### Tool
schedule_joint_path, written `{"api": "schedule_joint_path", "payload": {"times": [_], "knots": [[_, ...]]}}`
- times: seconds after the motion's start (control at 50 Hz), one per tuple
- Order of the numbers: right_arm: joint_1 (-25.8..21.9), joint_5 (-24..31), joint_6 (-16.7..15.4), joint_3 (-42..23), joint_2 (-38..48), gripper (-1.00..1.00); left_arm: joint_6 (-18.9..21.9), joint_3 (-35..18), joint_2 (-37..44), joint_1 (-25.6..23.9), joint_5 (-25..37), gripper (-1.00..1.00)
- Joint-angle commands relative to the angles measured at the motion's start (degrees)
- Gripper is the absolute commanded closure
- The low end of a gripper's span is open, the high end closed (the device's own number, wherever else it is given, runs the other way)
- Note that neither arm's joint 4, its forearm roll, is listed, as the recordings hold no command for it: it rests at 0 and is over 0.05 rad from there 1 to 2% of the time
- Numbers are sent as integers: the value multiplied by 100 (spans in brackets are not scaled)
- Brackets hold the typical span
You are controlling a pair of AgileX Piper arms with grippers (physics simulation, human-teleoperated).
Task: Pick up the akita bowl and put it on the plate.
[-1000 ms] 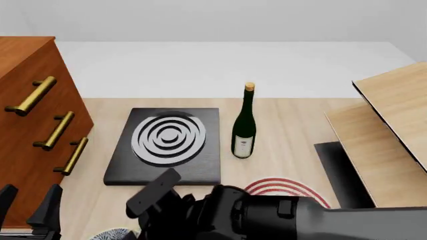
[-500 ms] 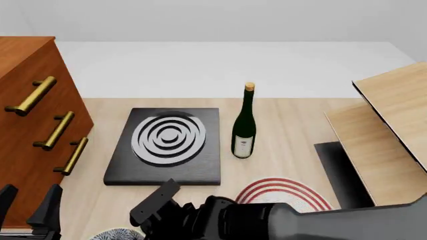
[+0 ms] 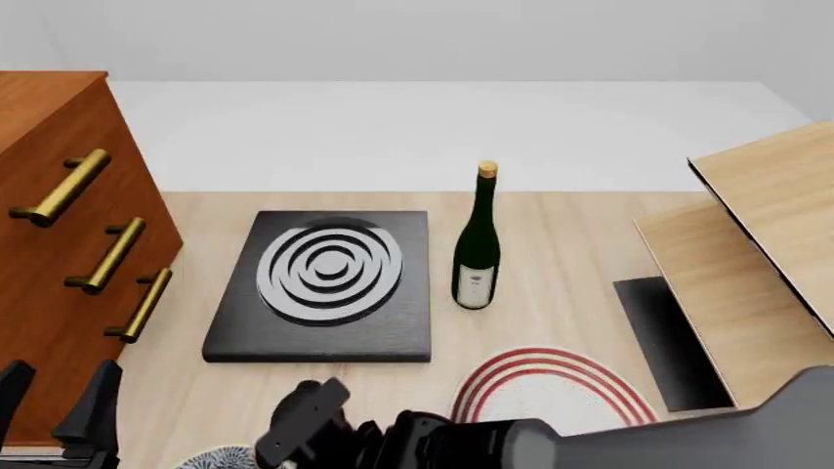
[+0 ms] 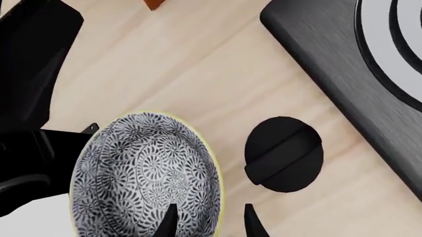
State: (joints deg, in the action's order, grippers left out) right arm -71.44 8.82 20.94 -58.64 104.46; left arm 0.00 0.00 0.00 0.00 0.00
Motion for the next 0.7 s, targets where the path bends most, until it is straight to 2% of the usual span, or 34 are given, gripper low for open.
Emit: {"api": "schedule_joint_path", "payload": {"times": [0.02, 0.26, 0.28, 0.48, 0.7], "knots": [[-80, -190, 81, 114, 144, -100, 0, 0, 0, 0, 0, -100], [80, -113, -44, 22, 89, -100, 0, 0, 0, 0, 0, -100], [84, -117, -64, 26, 92, 100, 0, 0, 0, 0, 0, -100], [98, -125, -100, 84, 3, 100, 0, 0, 0, 0, 0, -100], [368, -81, -163, 128, -372, 100, 0, 0, 0, 0, 0, -100]]}}
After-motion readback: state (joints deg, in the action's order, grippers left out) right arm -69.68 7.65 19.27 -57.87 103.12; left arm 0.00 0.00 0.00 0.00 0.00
